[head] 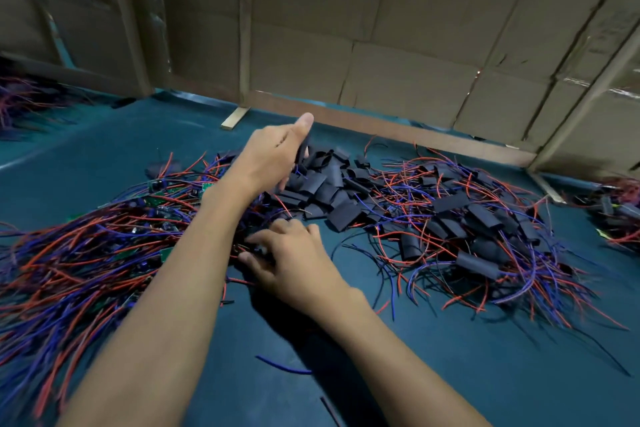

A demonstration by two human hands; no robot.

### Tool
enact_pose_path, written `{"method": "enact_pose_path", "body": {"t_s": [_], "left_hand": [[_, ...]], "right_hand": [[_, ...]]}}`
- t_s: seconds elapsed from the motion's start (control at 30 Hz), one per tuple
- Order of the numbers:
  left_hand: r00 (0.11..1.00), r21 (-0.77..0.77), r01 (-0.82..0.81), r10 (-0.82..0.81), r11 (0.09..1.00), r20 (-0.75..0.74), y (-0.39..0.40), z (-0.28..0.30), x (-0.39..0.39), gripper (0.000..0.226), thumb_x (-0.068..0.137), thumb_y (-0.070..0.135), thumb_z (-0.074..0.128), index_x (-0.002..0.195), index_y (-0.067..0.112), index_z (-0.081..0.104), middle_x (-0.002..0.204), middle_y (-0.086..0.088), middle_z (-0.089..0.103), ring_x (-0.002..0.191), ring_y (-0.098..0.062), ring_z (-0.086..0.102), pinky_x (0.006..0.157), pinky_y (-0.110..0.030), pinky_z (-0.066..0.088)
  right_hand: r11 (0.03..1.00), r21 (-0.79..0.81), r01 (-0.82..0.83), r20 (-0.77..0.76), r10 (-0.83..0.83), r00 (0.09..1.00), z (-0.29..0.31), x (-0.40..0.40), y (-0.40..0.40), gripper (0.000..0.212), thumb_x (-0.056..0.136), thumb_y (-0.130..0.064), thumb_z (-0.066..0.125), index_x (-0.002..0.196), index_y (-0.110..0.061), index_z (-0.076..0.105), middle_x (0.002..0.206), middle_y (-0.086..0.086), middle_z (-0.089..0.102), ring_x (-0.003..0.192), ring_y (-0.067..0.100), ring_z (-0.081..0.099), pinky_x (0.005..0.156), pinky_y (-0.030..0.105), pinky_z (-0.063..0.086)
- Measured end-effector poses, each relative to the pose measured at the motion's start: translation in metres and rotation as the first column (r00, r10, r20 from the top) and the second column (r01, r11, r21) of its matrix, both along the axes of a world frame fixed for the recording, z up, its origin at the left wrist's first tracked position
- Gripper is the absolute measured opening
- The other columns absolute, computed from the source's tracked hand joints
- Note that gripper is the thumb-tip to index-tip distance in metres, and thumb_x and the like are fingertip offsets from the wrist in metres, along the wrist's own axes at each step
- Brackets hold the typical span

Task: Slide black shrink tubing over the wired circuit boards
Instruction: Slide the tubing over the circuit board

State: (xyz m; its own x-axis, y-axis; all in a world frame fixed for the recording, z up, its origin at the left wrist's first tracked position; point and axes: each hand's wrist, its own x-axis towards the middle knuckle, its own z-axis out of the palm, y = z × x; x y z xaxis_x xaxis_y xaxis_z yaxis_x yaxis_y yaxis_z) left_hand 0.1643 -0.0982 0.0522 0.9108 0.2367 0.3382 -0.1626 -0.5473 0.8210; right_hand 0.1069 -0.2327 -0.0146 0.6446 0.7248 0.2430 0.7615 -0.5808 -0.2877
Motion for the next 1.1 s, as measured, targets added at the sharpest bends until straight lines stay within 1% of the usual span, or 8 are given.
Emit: {"method": "enact_pose_path", "body": {"t_s": [0.17,0.23,0.37,0.43,0.6,0.77,0.93,1.1], "left_hand": [[0.992,-0.086,0.11,-0.105,0.99,0.064,-0.004,0.015,0.007,0.071,0.094,0.071,0.044,0.072,0.005,0.06,0.063,-0.003,0.069,0.054,-0.027,0.07,0.045,-0.03,0.048],[0.987,-0.122,0.148,-0.138,0.981,0.084,-0.007,0.02,0.005,0.058,0.097,0.061,0.049,0.079,0.008,0.064,0.068,-0.002,0.072,0.054,-0.025,0.071,0.039,-0.029,0.047],[0.979,-0.063,0.177,-0.169,0.982,0.115,-0.005,0.026,0.001,0.029,0.103,0.045,0.051,0.111,0.021,0.065,0.077,-0.004,0.074,0.047,-0.021,0.065,0.036,-0.026,0.043],[0.977,-0.089,0.193,-0.183,0.977,0.108,-0.004,0.028,0.0,0.024,0.104,0.037,0.052,0.123,0.026,0.061,0.08,-0.006,0.075,0.046,-0.022,0.064,0.035,-0.026,0.042],[0.977,-0.022,0.198,-0.199,0.98,-0.071,-0.001,0.028,0.0,0.021,0.102,0.017,0.058,0.122,0.019,0.064,0.093,-0.012,0.073,0.055,-0.015,0.069,0.043,-0.026,0.05],[0.946,0.165,0.266,-0.225,0.95,-0.234,-0.008,0.027,-0.001,0.031,0.096,0.016,0.061,0.124,0.031,0.058,0.078,-0.007,0.071,0.049,-0.008,0.063,0.051,-0.022,0.05],[0.939,0.276,0.308,-0.243,0.91,-0.245,-0.013,0.028,-0.005,0.029,0.091,0.022,0.068,0.111,0.042,0.058,0.088,0.003,0.061,0.067,-0.017,0.065,0.06,-0.03,0.056],[0.938,0.293,0.297,-0.22,0.909,-0.269,-0.02,0.027,-0.002,0.032,0.091,0.022,0.058,0.109,0.048,0.056,0.075,0.008,0.062,0.067,-0.01,0.067,0.054,-0.024,0.05]], "right_hand": [[0.98,0.182,0.078,-0.388,-0.002,0.922,0.014,0.016,-0.014,0.02,0.076,-0.042,0.085,0.077,-0.032,0.068,0.093,-0.008,0.058,0.092,0.01,0.055,0.082,0.031,0.042],[0.982,0.178,0.065,-0.427,0.018,0.904,0.023,0.024,-0.028,0.024,0.074,-0.036,0.088,0.068,-0.033,0.064,0.095,-0.008,0.062,0.089,0.007,0.056,0.081,0.027,0.044],[0.988,0.154,-0.024,-0.306,0.071,0.949,0.032,0.035,-0.064,0.022,0.072,-0.018,0.086,0.068,-0.024,0.065,0.108,-0.008,0.067,0.105,0.012,0.047,0.089,0.015,0.034],[0.986,0.153,-0.068,-0.239,0.104,0.965,0.029,0.037,-0.087,0.022,0.07,-0.012,0.081,0.067,-0.018,0.06,0.111,-0.007,0.069,0.108,0.016,0.045,0.096,0.019,0.036],[0.995,0.008,-0.099,-0.026,0.099,0.995,0.017,0.036,-0.129,0.021,0.07,-0.026,0.07,0.071,-0.022,0.049,0.106,-0.015,0.067,0.11,0.019,0.044,0.095,0.043,0.038],[0.998,-0.031,-0.048,0.099,0.05,0.994,0.009,0.023,-0.147,0.021,0.072,-0.03,0.068,0.083,-0.026,0.05,0.101,-0.014,0.061,0.113,0.018,0.043,0.097,0.045,0.035],[0.997,0.077,-0.016,0.226,-0.001,0.974,0.008,0.014,-0.134,0.045,0.09,-0.061,0.062,0.121,-0.029,0.063,0.118,-0.012,0.058,0.116,0.019,0.048,0.098,0.039,0.035],[0.996,0.079,-0.041,0.305,0.015,0.952,-0.008,0.008,-0.098,0.032,0.091,-0.051,0.068,0.095,-0.021,0.078,0.105,-0.005,0.067,0.104,0.027,0.057,0.09,0.045,0.041]]}}
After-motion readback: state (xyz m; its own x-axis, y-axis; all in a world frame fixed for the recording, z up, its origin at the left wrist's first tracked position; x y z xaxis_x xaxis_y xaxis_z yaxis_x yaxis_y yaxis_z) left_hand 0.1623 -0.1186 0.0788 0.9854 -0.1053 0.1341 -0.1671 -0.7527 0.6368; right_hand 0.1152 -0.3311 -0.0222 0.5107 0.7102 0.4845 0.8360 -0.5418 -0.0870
